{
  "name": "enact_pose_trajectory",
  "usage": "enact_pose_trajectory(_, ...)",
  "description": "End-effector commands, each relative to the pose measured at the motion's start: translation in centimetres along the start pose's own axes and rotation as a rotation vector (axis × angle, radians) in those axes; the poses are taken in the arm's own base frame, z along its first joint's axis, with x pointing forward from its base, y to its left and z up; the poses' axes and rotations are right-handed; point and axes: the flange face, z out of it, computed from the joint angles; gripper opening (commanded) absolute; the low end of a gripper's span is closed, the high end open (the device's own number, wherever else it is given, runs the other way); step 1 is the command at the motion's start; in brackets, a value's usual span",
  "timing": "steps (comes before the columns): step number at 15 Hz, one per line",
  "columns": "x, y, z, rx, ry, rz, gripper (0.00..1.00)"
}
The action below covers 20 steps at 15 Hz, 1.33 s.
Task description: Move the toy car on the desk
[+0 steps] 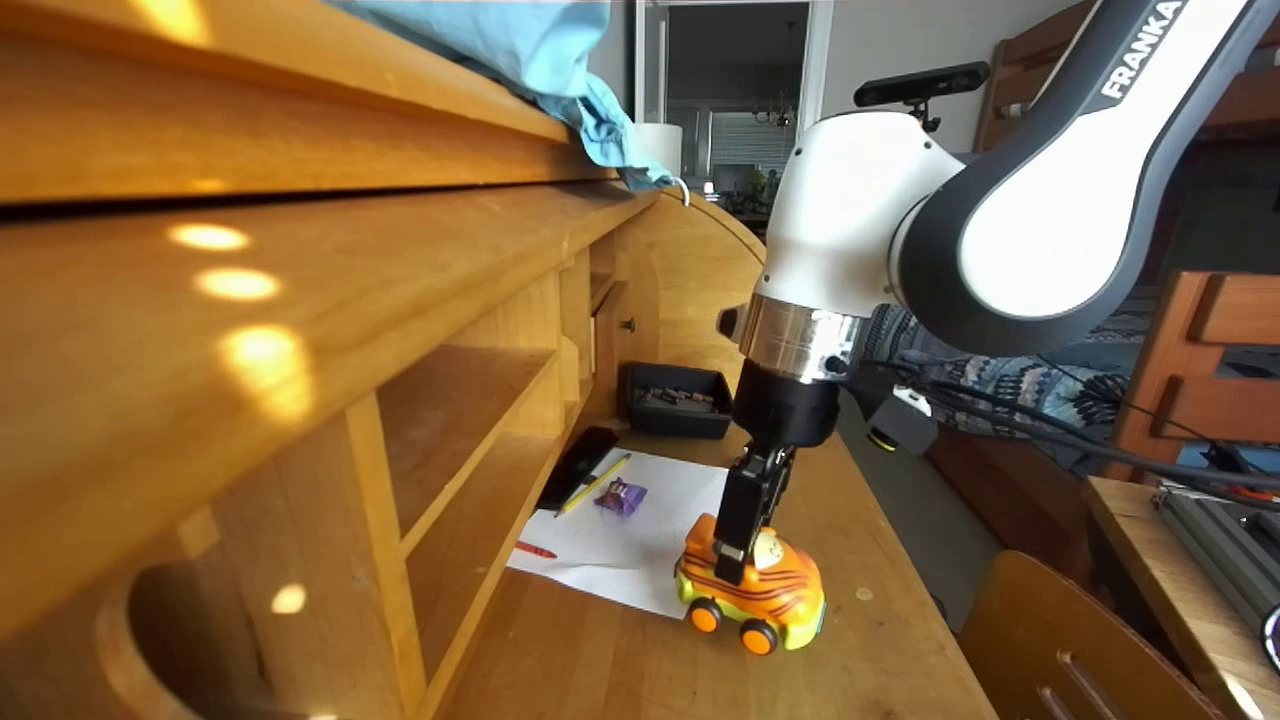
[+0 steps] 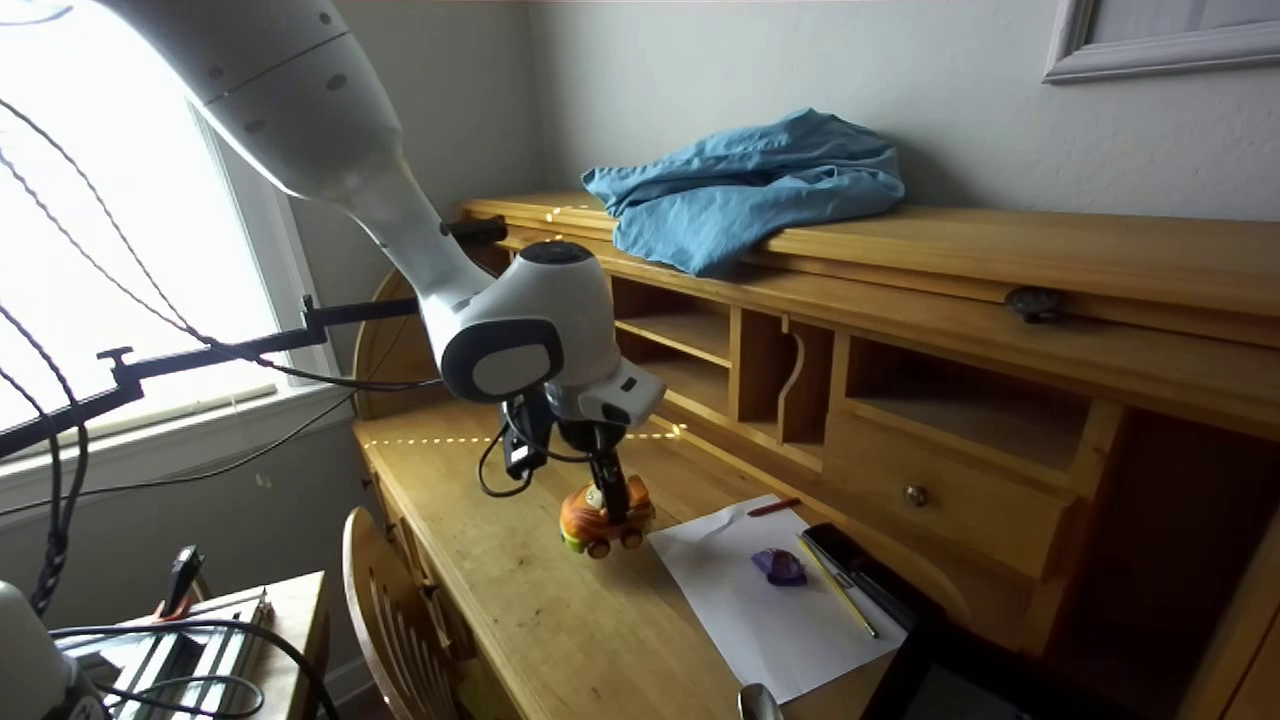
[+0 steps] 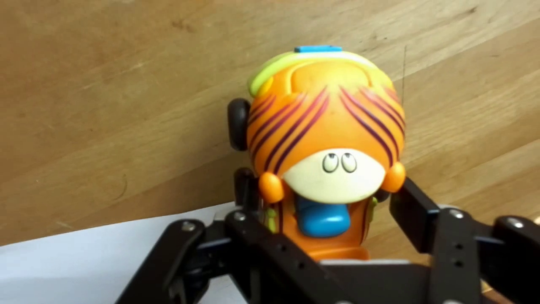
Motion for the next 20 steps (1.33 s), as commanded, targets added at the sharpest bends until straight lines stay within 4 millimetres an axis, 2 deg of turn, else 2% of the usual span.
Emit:
enact_pose_trajectory(1,-0.4,0.2,-0.5,-0.005,0.001,0.014,0.77)
enact_pose_trajectory(5,-1.0,0.5,-1.0,-0.010,0.003,0.029,0.77)
enact_pose_trajectory(6,-0.8,0.8,-0.9,-0.041,-0.005,0.114,0.52)
enact_pose_trajectory(11,-0.2,1.7,-0.3,-0.113,0.040,0.409,0.52)
enact_pose_trajectory(20,-0.3,0.5,0.7,-0.195,0.123,0.920,0.52)
